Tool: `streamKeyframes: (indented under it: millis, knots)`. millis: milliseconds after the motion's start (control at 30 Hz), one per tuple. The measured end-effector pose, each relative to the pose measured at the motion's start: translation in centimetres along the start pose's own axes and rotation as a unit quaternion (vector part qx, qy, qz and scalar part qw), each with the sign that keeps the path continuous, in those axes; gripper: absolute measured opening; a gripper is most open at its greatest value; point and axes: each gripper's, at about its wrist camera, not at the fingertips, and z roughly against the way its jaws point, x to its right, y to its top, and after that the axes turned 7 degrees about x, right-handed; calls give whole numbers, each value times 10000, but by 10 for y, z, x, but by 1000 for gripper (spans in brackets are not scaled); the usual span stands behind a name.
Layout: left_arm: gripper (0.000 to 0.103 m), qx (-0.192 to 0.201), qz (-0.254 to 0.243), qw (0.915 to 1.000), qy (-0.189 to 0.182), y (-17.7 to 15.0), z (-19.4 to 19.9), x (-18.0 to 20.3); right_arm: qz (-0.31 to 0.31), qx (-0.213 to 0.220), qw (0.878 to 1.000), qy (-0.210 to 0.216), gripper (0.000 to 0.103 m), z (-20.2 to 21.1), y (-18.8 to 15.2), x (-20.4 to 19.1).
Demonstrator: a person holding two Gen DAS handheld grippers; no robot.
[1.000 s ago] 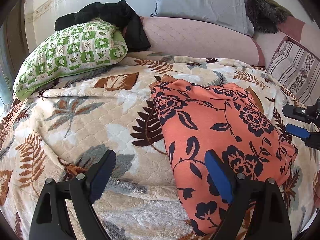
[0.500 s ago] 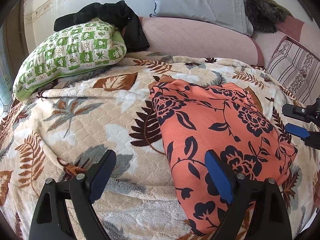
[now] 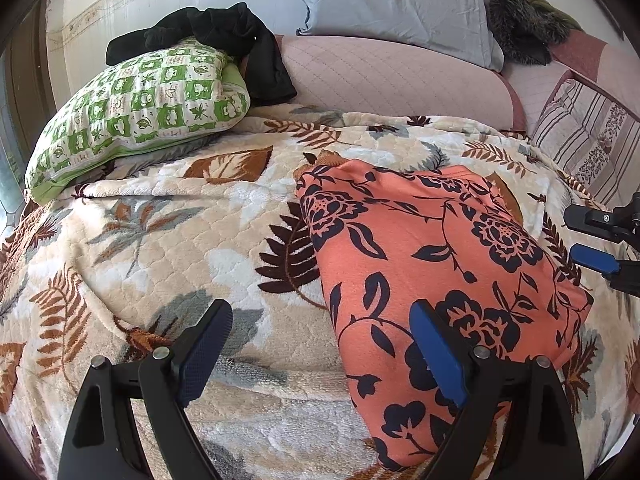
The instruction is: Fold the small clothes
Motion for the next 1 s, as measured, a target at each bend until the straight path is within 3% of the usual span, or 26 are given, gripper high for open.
streamKeyframes:
  millis: [667,767,1000]
  knots:
    - [90,-14,-104,9999,-65,-1,-1,7,18,1,10000,-26,69,0,1,4]
    - [90,-23,-111,9999,-74,-1,-2,8,27,-13,10000,-72,67,-1,0,6]
    - [90,-31,-124,9999,-74,-1,-2,8,284,116,9995,-28,47,3,-1,-2]
